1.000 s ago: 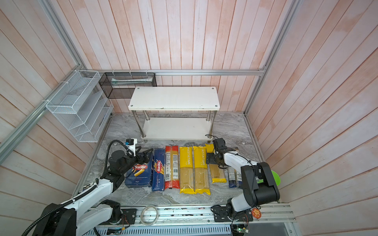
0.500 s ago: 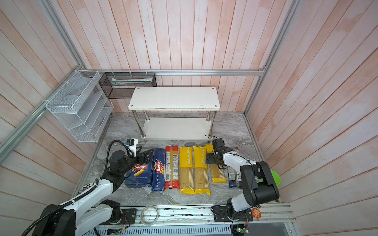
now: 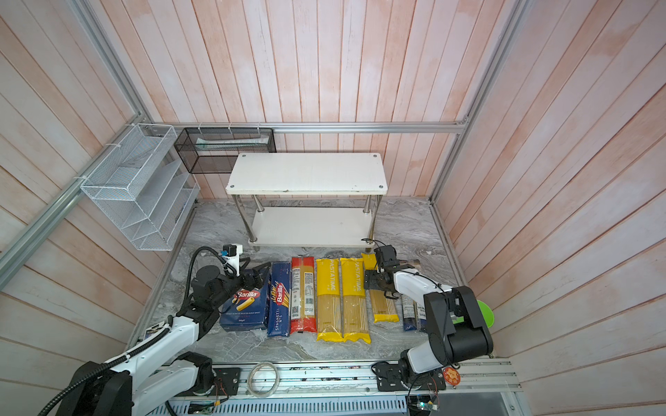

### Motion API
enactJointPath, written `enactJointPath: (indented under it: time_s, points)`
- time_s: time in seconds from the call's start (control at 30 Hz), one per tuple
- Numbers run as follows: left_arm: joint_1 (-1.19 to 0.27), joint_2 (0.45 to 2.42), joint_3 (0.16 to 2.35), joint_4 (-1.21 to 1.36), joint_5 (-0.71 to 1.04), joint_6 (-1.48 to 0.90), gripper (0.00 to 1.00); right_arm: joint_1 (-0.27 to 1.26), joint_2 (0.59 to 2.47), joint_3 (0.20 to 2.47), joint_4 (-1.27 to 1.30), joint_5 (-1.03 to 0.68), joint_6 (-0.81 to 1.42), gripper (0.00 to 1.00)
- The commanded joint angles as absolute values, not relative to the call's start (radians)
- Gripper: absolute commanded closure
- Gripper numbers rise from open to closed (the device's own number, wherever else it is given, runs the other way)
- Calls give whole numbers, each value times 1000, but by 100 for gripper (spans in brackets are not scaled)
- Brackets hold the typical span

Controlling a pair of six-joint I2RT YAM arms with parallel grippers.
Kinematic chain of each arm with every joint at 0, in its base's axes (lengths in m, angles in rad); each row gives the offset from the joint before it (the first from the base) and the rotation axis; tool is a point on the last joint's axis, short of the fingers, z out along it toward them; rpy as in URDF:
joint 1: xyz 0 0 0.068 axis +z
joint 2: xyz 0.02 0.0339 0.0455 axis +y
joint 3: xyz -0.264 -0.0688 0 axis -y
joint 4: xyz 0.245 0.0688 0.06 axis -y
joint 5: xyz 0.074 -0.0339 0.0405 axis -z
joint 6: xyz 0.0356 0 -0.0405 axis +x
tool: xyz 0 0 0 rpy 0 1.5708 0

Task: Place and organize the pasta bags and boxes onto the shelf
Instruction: 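Lower the right gripper onto the yellow PASTATIME bag farthest along the row and close it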

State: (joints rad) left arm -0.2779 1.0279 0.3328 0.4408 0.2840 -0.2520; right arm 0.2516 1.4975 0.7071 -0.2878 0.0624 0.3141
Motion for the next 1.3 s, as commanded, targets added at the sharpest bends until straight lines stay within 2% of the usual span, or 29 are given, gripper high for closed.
enactJointPath:
  time_s: [0.0,0.17,0.4,0.87,1.27]
  points:
    - [-282,1012,344,436,295,-252,0,247,1526,685,-335,27,327,15]
    - [-282,1014,334,451,286,-252,0,245,1531,693,-336,41,324,18]
    - [-283,1019,336,451,283,-250,0,245,1536,698,-337,40,317,30]
    - [-284,1009,332,446,274,-241,0,245,1476,681,-321,43,306,43]
    - [-284,1013,331,452,275,-241,0,246,1441,679,-319,61,311,59]
